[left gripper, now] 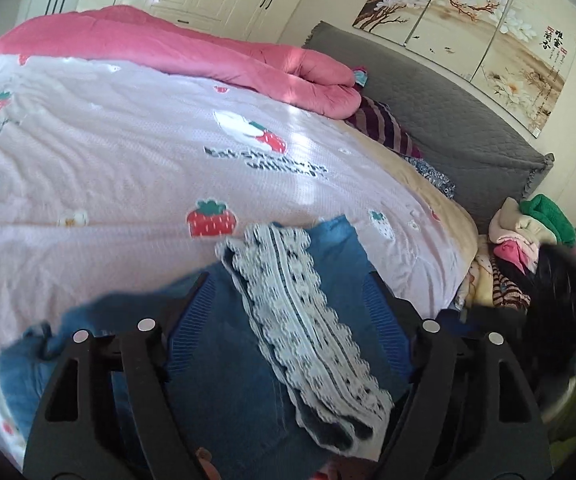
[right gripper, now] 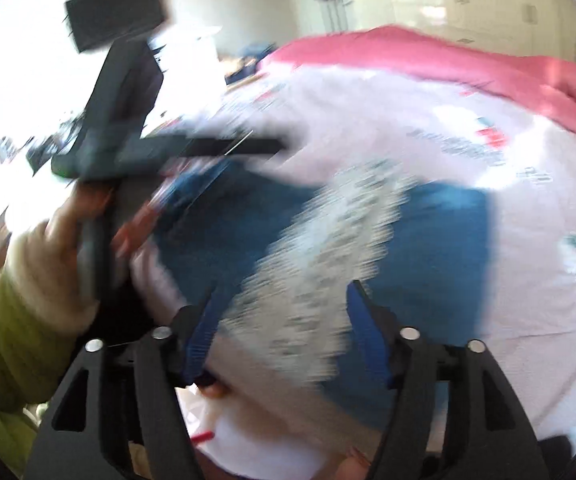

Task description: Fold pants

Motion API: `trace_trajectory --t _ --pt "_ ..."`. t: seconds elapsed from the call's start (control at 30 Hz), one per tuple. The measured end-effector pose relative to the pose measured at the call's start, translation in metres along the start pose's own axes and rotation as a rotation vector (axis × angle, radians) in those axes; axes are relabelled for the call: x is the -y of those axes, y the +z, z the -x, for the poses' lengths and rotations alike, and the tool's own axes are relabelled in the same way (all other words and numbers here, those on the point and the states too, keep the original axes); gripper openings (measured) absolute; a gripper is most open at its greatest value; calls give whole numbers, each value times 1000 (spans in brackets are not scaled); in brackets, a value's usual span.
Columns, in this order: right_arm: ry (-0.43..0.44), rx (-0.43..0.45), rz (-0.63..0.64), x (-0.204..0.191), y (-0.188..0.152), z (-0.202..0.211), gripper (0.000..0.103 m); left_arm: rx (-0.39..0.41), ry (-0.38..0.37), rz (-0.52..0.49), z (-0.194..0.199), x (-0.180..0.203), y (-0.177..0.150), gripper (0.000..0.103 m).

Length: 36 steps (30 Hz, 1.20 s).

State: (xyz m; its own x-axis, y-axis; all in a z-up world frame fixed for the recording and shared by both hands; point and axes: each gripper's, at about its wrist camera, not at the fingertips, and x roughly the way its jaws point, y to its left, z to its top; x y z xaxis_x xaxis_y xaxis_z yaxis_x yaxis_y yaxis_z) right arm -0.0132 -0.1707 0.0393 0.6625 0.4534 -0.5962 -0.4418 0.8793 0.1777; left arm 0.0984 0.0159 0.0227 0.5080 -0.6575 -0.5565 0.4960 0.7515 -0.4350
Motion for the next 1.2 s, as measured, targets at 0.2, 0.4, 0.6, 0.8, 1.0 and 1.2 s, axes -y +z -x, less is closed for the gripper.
trace_trajectory --t 0.2,0.4,0.6,0.8,1.0,1.2 --pt "-152 -58 -141 90 31 -20 72 -94 25 35 -18 11 -27 69" --pt "-94 -116 -240 136 53 -63 71 -155 77 45 -35 24 -46 68" --pt "-7 -228 -303 141 56 -103 35 -158 92 79 -32 23 -52 61" --pt "-71 -204 -233 146 54 -96 10 -194 141 25 -41 34 -60 58" --pt "-125 -214 -147 132 47 -113 15 -227 153 -10 -45 43 -64 58" --pt "-137 -127 -206 138 50 -79 51 -237 133 -11 -40 50 -71 58"
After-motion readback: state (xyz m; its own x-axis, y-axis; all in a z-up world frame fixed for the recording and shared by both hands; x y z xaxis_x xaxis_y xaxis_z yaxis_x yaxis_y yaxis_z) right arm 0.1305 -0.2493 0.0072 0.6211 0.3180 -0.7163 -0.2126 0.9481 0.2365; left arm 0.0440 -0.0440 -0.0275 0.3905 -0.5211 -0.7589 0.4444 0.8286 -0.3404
